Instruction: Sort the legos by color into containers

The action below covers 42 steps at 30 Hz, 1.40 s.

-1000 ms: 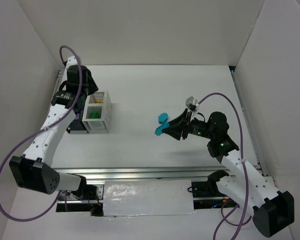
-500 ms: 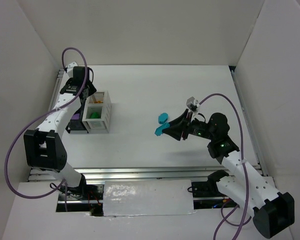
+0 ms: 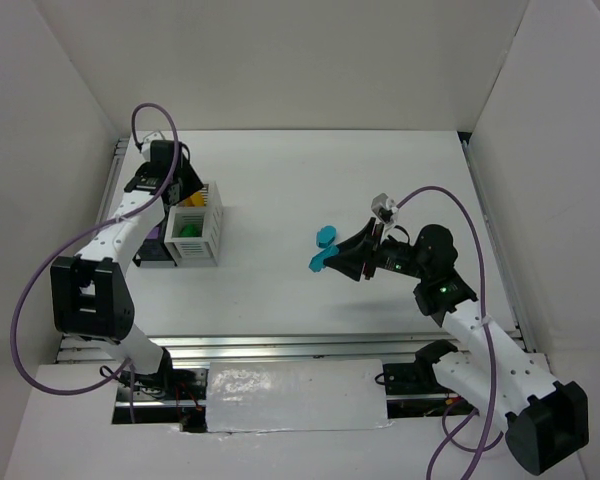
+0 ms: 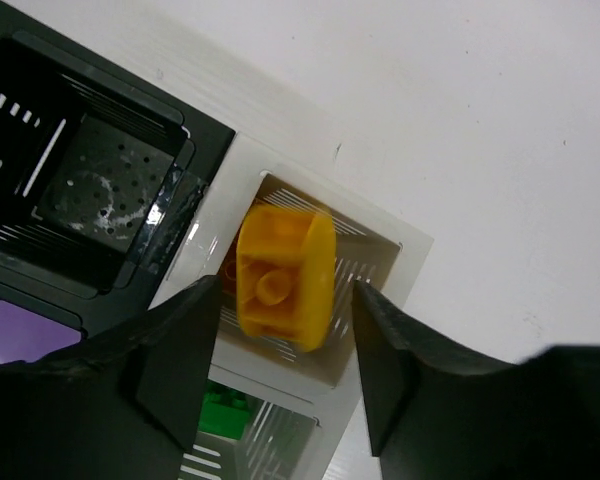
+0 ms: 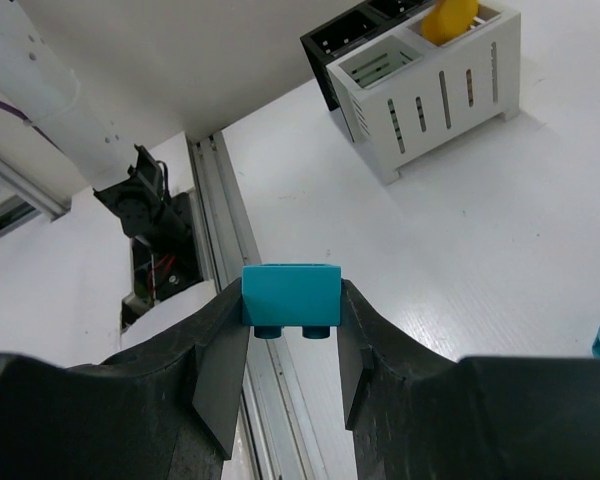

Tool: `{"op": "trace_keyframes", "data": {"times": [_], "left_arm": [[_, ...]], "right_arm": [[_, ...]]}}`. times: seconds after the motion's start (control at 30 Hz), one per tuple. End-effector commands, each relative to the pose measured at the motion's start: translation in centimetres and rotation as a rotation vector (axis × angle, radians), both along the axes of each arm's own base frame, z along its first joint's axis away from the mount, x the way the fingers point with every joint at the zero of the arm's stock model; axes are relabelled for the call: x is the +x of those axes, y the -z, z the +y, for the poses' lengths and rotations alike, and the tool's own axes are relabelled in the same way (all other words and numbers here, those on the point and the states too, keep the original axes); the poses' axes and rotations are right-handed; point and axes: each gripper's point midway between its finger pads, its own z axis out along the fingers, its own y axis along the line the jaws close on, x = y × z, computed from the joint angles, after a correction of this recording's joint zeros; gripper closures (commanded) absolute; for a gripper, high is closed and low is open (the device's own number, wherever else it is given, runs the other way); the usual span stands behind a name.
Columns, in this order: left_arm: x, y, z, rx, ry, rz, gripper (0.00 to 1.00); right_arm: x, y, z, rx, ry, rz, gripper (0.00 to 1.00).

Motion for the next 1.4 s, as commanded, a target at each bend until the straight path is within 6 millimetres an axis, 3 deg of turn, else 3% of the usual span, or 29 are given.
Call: {"op": "trace_keyframes", "data": {"times": [0.0,0.2,0.27,0.3,0.37,0.4,0.43,0.5,0.53,0.6,0.67,0.83,0.97,1.17,1.37], "left_arm": [[0.5,-1.9,-0.6,-0.032,0.016,-0.074,0.32],[0.1,-1.7,-0.7,-0.027,0.007,-0.062,0.23],[-0.3,-2.8,-0.8,-0.031,0.006,-0.079,0.21],[-0.5,-3.6,-1.2,-0.033,0.015,-0.096,0.14],[-1.3,-6.4,-2.6,-0.07,0.091,-0.179,0.15],[-1.8,-7.5,-3.8,-0.093,0.148,-0.215,0.15],[-3.1,-10.4,-6.5,-0.149,0.311,-0.296,0.16],[-4.8,-12.2,-10.5,-0.218,0.54,-0.412,0.17],[-8.1,-12.8,-14.1,-0.316,0.775,-0.444,0.17],[-11.5,-15.0,-18.0,-0.374,1.039,-0.547,0.16],[-16.1,-15.3,-21.6,-0.452,1.279,-0.544,0.15],[-22.3,-15.1,-26.5,-0.462,1.563,-0.51,0.1],[-26.3,-15.8,-28.5,-0.491,1.735,-0.539,0.1],[-29.4,-16.5,-30.0,-0.539,1.854,-0.581,0.13],[-29.0,-15.6,-31.8,-0.535,1.869,-0.506,0.19]], "right_arm": [[0.1,-0.6,0.1,0.018,-0.006,-0.035,1.0],[-0.2,-0.6,0.2,0.022,-0.021,-0.032,1.0],[0.6,-0.5,0.1,0.024,0.021,-0.015,1.0],[0.8,-0.3,0.0,0.022,0.035,0.011,1.0],[1.8,-0.5,0.0,0.028,0.073,0.042,1.0],[1.9,-0.7,0.1,0.048,0.086,0.08,1.0],[2.2,-1.0,0.1,0.066,0.1,0.089,1.0],[2.0,-1.8,0.3,0.105,0.08,0.112,1.0],[1.6,-2.1,0.5,0.114,0.051,0.114,1.0],[0.0,-3.1,1.0,0.137,-0.052,0.113,1.0],[-1.1,-4.0,1.2,0.169,-0.116,0.128,1.0],[-3.5,-6.7,1.3,0.209,-0.236,0.058,1.0],[-3.9,-7.7,1.2,0.207,-0.251,0.028,1.0],[-4.9,-8.2,1.4,0.222,-0.313,0.038,1.0],[-5.6,-8.7,2.1,0.224,-0.355,-0.008,1.0]]}}
